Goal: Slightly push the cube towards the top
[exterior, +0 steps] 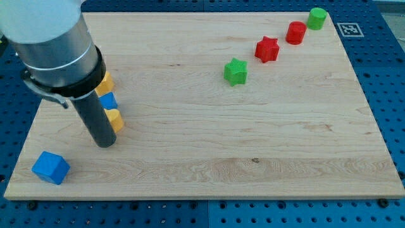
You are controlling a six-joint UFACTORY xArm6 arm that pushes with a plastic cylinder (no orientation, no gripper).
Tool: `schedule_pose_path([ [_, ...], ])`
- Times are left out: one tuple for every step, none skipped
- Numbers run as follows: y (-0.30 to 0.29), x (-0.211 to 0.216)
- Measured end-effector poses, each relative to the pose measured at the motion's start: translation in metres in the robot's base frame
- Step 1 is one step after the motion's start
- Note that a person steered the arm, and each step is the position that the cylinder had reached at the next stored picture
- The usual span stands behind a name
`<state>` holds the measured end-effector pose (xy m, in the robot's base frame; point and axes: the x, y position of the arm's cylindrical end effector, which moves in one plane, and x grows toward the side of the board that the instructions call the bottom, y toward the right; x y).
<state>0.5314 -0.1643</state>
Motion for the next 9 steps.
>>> schedule_pose_path([
  [0.000,-0.017],
  [0.000,-0.032],
  [0.009,-0.021],
  [0.025,0.025],
  [0.025,0.070],
  [0.026,0.088],
  [0.001,0.087],
  [-0.060,0.087],
  [-0.079,0.086],
])
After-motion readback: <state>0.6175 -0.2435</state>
